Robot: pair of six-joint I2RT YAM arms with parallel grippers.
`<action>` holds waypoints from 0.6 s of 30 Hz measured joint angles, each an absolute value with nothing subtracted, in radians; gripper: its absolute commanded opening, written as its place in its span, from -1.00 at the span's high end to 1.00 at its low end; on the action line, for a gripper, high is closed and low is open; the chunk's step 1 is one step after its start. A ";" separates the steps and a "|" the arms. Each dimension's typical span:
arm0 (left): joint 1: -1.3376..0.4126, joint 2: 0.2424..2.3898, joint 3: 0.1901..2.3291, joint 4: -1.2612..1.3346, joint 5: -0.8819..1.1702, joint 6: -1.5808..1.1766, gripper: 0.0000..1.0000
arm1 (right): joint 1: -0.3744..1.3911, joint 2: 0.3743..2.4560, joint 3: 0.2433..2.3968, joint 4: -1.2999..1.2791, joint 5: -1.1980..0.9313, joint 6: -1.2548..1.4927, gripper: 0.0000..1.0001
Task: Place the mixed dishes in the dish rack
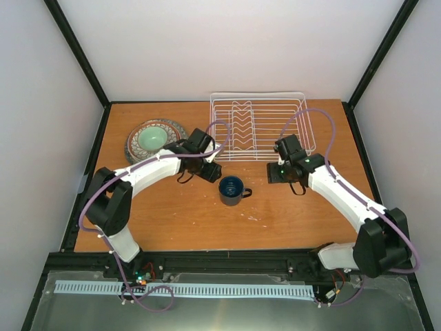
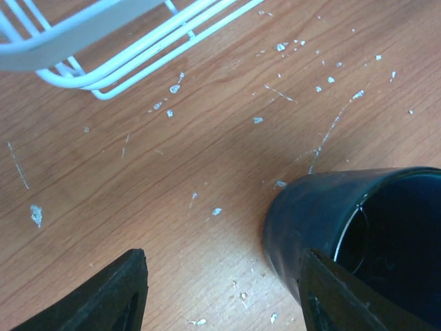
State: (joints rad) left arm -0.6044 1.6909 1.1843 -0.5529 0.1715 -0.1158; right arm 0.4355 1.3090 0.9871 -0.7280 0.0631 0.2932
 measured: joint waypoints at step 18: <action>-0.635 1.761 1.323 -0.791 0.265 -0.018 -0.16 | 0.439 1.449 1.027 -0.746 0.042 0.285 -0.34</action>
